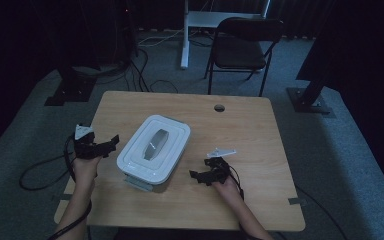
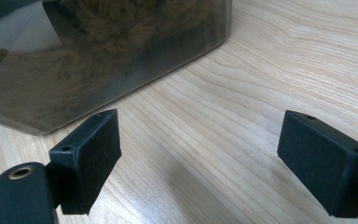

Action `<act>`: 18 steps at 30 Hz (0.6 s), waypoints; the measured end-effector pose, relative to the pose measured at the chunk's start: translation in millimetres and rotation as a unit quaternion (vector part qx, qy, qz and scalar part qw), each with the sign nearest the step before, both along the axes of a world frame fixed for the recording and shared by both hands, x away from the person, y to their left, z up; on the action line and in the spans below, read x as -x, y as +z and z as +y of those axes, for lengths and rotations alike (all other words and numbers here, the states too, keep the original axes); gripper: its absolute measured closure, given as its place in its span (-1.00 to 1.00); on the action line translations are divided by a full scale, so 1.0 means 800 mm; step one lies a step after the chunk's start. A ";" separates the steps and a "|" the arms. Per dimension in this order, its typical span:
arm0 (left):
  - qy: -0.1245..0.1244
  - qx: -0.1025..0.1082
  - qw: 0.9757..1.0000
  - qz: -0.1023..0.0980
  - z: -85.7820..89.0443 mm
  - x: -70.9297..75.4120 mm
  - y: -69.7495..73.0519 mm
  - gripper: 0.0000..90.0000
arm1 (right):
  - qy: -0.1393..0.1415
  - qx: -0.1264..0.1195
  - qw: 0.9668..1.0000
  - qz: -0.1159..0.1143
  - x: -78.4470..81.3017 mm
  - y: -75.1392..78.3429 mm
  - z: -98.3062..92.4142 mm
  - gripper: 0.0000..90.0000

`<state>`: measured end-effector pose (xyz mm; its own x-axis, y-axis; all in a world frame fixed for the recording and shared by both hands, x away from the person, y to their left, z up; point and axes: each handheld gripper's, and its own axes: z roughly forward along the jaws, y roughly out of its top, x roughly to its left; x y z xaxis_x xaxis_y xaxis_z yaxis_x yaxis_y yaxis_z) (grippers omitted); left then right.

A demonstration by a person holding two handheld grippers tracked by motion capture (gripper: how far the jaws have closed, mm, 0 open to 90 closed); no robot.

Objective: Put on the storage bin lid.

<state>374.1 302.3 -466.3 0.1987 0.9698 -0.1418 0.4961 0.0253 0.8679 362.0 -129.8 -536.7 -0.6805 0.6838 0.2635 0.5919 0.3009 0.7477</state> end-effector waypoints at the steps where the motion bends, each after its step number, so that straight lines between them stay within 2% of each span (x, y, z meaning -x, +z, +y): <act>1: 0.000 0.000 1.000 0.000 0.000 0.000 0.000 -0.99 | 0.000 0.000 1.000 0.000 0.000 0.000 0.000 -0.72; 2: 0.000 0.000 1.000 0.000 0.000 0.000 0.000 -0.99 | 0.001 0.000 1.000 0.000 0.000 0.000 0.001 -0.72; 3: -0.001 -0.001 1.000 0.014 0.004 -0.003 -0.014 -0.99 | 0.001 0.000 1.000 0.000 0.000 0.000 0.001 -0.72; 5: -0.005 -0.001 1.000 0.022 0.004 -0.004 -0.024 -0.99 | 0.002 -0.001 1.000 -0.002 -0.001 0.002 0.005 -0.72; 8: -0.010 -0.008 0.999 0.030 0.001 -0.004 -0.034 -0.99 | 0.000 0.000 1.000 -0.006 -0.001 0.002 0.007 -0.72; 9: -0.017 -0.011 0.999 0.036 -0.003 -0.005 -0.044 -0.99 | -0.003 0.000 1.000 -0.010 -0.001 0.002 0.008 -0.72; 12: -0.027 -0.012 0.998 0.048 -0.011 -0.009 -0.057 -0.99 | -0.001 0.003 1.000 -0.010 0.000 0.002 0.013 -0.72; 13: -0.034 -0.023 0.998 0.052 -0.015 -0.010 -0.060 -0.99 | 0.001 0.002 1.000 -0.007 0.000 0.002 0.013 -0.72; 14: -0.034 -0.023 0.998 0.052 -0.015 -0.010 -0.060 -0.99 | 0.001 0.004 1.000 -0.008 0.001 0.002 0.014 -0.72; 15: -0.055 -0.045 0.996 0.060 -0.027 -0.012 -0.065 -0.99 | -0.003 0.010 1.000 -0.011 0.002 0.001 0.014 -0.72; 16: -0.062 -0.051 0.995 0.062 -0.031 -0.012 -0.066 -0.99 | -0.006 0.011 1.000 -0.009 0.002 0.001 0.014 -0.72; 18: -0.068 -0.049 0.995 0.060 -0.035 -0.012 -0.066 -0.98 | -0.008 0.012 1.000 -0.008 0.001 0.001 0.013 -0.72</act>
<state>383.8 274.5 -519.3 0.3168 0.9452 -0.0786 0.5898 -0.1314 0.7968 360.9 -119.2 -536.1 -0.6735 0.7005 0.2359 0.5843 0.3090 0.7504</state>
